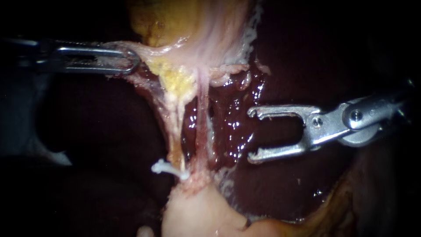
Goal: Going back first clip left tube
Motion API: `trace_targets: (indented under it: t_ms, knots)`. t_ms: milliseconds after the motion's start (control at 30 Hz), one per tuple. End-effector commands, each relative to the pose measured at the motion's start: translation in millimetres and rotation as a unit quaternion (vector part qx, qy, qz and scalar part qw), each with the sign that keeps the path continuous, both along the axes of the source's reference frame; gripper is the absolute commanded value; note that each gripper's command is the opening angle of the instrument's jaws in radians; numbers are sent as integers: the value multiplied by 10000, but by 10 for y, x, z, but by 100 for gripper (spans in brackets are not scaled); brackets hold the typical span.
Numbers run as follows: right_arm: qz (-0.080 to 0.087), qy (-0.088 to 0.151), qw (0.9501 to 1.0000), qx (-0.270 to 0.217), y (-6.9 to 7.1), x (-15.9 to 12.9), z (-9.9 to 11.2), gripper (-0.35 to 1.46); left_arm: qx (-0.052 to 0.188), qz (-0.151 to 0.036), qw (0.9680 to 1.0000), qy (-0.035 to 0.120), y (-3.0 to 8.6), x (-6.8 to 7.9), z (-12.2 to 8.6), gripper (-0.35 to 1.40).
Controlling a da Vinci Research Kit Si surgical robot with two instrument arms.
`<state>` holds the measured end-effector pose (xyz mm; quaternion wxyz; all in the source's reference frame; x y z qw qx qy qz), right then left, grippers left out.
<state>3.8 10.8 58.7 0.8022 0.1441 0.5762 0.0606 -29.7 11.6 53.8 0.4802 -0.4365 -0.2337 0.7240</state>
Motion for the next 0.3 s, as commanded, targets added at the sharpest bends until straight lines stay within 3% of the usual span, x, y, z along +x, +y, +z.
trace_targets:
  t_ms: [33,300]
  knots:
    - [0,0,10000,0,0,0,0,50,11,17,10000,22,0,-1,2,-35]
    - [0,0,10000,0,-1,0,0,50,12,31,10000,12,0,-1,4,-35]
